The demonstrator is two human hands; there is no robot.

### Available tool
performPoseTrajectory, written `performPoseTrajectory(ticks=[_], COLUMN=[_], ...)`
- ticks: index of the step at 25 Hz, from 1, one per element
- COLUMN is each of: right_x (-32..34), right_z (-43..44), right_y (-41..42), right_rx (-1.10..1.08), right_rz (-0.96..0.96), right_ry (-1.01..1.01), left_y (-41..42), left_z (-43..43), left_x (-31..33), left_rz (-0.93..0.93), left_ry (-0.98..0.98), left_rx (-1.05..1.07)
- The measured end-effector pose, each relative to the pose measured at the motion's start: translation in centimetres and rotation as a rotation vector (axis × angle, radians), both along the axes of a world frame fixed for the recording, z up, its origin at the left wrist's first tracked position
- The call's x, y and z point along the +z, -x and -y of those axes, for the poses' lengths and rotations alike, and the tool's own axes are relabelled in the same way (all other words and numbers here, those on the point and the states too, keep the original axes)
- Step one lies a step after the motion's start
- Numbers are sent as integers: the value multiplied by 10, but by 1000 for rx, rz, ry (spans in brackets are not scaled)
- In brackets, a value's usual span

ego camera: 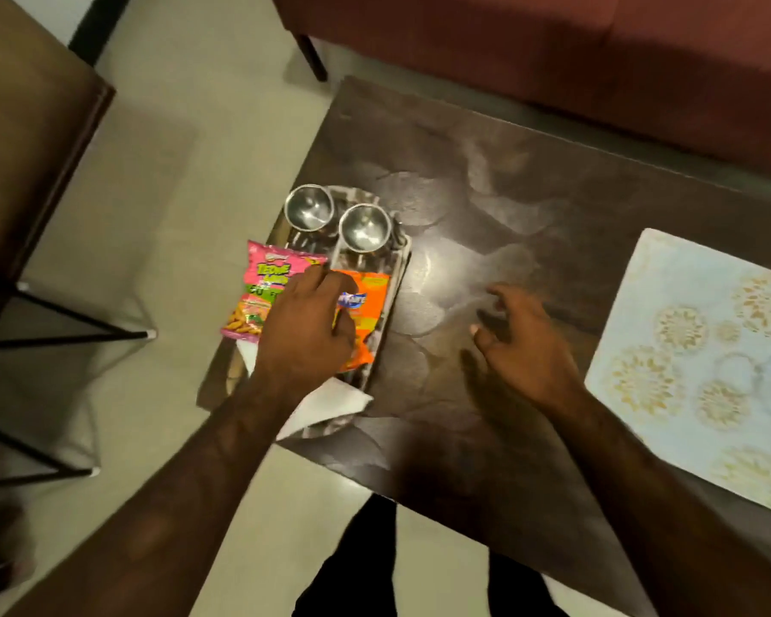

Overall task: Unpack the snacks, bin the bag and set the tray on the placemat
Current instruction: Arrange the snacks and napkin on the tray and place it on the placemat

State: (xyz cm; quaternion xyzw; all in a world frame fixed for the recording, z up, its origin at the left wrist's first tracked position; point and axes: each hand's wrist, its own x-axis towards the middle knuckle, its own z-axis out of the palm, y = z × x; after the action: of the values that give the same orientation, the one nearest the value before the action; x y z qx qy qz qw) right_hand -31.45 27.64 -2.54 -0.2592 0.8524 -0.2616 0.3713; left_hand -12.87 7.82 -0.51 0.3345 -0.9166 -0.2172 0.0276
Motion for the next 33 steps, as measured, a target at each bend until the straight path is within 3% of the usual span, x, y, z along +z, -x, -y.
performPoseTrajectory(ticks=[3,6,9,12,19,23,26,33], right_x=[-8,-14,-25,-33,-47,-57,-65,-78], right_z=[52,92,112,120,125,124,121,107], right_y=[-31,-60,-79,-86,-88,-96,-99,-94], right_rx=[-180,-318,-400,-470,-666,-659,-635,-672], right_rz=[278,510,546,508,612,538,610,641], right_ry=[21,-34,-76,-70,-54,-4,10,71], left_y=[-45,-85,-104,-101,-103,-102,-98,-98], left_z=[45,91,118,114,127,128,126,120], left_x=[3,-15,-39,-47,-61,-67,-68,-87], left_rz=[-132,-134,52,148,158,152,154,158], left_ry=[19,-127,-602,-912,-941,-985,-989,-779], left_rx=[175,543,712,579,450,366,348,274])
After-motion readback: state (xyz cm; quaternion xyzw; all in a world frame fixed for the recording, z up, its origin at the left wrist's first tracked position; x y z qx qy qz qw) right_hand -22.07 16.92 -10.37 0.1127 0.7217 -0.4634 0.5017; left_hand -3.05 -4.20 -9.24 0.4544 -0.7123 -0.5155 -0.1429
